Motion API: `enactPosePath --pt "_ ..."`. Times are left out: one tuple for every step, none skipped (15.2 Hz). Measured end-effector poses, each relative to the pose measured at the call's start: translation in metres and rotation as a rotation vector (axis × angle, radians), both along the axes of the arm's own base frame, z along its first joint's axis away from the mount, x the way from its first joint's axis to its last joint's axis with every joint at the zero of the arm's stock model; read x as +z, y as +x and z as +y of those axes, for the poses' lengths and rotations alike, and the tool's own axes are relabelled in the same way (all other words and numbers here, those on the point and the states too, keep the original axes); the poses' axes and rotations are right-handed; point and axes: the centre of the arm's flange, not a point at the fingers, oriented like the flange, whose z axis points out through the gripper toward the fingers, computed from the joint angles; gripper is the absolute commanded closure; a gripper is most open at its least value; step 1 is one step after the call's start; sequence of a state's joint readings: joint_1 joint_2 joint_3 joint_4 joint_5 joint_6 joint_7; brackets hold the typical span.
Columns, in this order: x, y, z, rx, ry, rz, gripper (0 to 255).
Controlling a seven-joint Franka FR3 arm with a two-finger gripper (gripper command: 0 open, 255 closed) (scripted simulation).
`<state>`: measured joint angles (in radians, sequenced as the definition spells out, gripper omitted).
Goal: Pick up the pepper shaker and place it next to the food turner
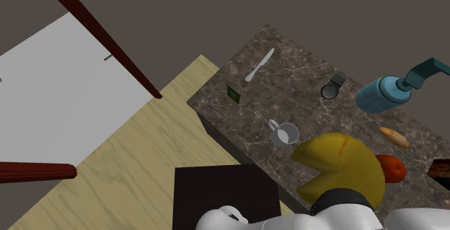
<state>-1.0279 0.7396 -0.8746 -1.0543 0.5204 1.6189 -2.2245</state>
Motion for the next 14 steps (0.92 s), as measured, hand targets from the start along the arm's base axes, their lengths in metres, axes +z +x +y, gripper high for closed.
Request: enactPosePath --pt "-0.006 0.0 0.0 0.0 0.0 0.0 255" --pt "-0.011 0.001 -0.001 0.0 0.0 0.0 255" --pt "-0.015 0.001 -0.001 0.0 0.0 0.0 255" --pt "-0.021 0.001 -0.001 0.0 0.0 0.0 255" --pt "-0.027 0.0 -0.001 0.0 0.0 0.0 255" --pt "-0.031 0.001 -0.001 0.0 0.0 0.0 255" --pt "-0.036 0.001 -0.001 0.0 0.0 0.0 255" --pt "-0.042 0.001 0.0 0.0 0.0 0.0 255" --pt "-0.047 0.0 -0.001 0.0 0.0 0.0 255" --pt "-0.052 0.0 0.0 0.0 0.0 0.0 255" --pt "-0.057 0.001 0.001 0.0 0.0 0.0 255" --pt "-0.063 -0.001 -0.001 0.0 0.0 0.0 255" --pt "-0.069 0.0 -0.001 0.0 0.0 0.0 255" --pt "-0.074 0.0 -0.001 0.0 0.0 0.0 255"
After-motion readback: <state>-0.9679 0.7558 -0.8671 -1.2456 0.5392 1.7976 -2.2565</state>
